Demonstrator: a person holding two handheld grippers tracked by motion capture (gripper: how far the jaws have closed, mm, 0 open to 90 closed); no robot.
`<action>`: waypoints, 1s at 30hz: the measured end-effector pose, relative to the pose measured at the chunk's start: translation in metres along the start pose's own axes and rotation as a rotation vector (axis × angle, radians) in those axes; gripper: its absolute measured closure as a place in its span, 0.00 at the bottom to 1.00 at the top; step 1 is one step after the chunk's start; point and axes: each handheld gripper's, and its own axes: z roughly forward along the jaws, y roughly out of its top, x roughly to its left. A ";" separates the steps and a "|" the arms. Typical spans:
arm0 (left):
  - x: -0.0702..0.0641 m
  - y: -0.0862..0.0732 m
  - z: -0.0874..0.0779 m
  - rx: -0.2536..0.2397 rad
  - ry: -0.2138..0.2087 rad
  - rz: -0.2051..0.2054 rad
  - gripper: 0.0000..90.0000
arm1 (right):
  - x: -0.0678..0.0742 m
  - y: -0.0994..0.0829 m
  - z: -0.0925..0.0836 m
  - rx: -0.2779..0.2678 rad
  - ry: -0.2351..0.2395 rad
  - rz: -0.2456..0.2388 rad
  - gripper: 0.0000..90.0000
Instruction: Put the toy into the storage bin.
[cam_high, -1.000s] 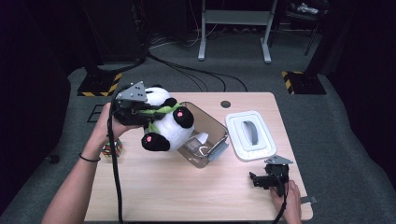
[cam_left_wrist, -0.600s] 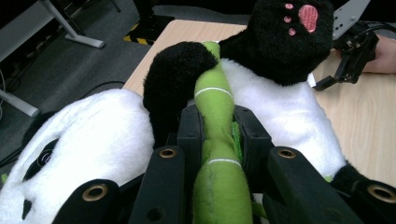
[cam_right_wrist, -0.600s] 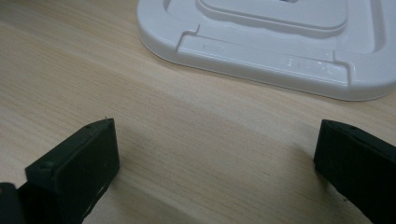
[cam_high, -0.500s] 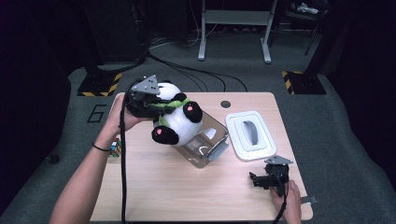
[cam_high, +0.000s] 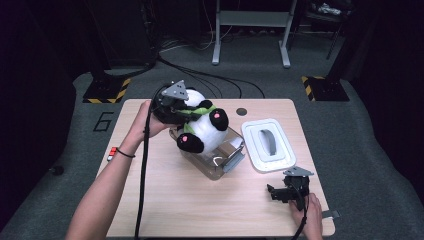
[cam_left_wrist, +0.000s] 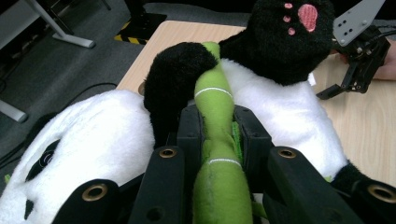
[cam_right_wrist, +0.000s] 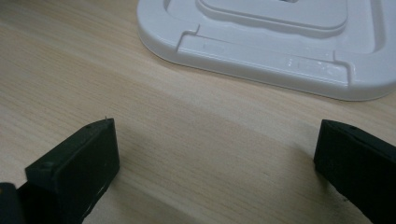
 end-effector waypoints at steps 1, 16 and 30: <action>-0.001 0.001 0.003 0.002 -0.005 -0.001 0.83 | 0.000 0.000 0.000 0.000 0.000 0.000 0.00; -0.009 -0.005 0.045 0.057 -0.025 -0.062 0.83 | 0.000 0.000 0.000 0.000 0.000 0.000 0.00; -0.010 -0.013 0.063 0.083 -0.028 -0.125 0.83 | 0.000 0.000 0.000 0.000 0.000 0.000 0.00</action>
